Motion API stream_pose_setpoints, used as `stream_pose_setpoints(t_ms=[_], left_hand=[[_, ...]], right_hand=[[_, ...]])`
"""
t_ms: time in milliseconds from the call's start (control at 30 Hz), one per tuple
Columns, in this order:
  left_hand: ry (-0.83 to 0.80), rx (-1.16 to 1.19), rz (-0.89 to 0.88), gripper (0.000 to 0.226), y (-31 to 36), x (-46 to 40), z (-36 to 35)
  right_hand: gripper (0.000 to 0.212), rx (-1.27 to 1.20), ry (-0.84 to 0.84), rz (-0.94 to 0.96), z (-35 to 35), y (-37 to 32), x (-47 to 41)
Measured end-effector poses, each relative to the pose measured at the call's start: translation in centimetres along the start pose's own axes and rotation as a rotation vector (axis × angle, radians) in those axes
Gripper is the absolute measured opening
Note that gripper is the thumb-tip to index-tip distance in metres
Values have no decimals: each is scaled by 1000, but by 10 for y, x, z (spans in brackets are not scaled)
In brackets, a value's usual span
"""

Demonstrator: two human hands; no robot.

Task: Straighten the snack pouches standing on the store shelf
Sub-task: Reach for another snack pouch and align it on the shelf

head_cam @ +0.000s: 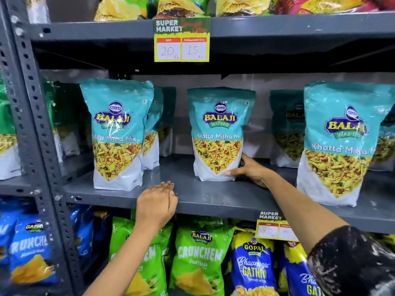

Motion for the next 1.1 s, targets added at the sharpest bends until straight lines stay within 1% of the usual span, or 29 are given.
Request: stream_pose_setpoints(t_ms=[100,200,300,400,533,633,800,967,1100], left_hand=[[2,2,3,50,0,1,0],[6,-5,7,50,1,2,0],[11,-6,3,50,1,2,0],[23,-13,-10,49,1,4,0],[29,-15,-21,48,2,6,1],[37,-20,-20,49,3,6,1],[39,-23,-17,49,3,7,0],[22,-35,1,49,0,7,-2],[15,-41,5,50,1,6,-2]], right_hand=[[76,22,41,-10,-2,0,3],[68,30,42,5,-6,-2,9],[65,46,29,11,-11,-5,18],[71,80,20,20,-17,-7,29],[91,109,28,28,-24,-8,46],[91,131,19,43,-30,-11,55],[99,168,33,51,-35,-14,69],[97,199,56,59,-40,-15,75],[105,203,68,49,-40,-14,77]])
Point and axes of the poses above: each hand's wrist, its own x-axis away from the middle knuckle, its own z-axis out of the back of the hand, y = z × x, the point moved 3 cm from there along -x, towards the middle knuckle, and after that the axes turned 7 degrees about -y, right-handed, at the moved point
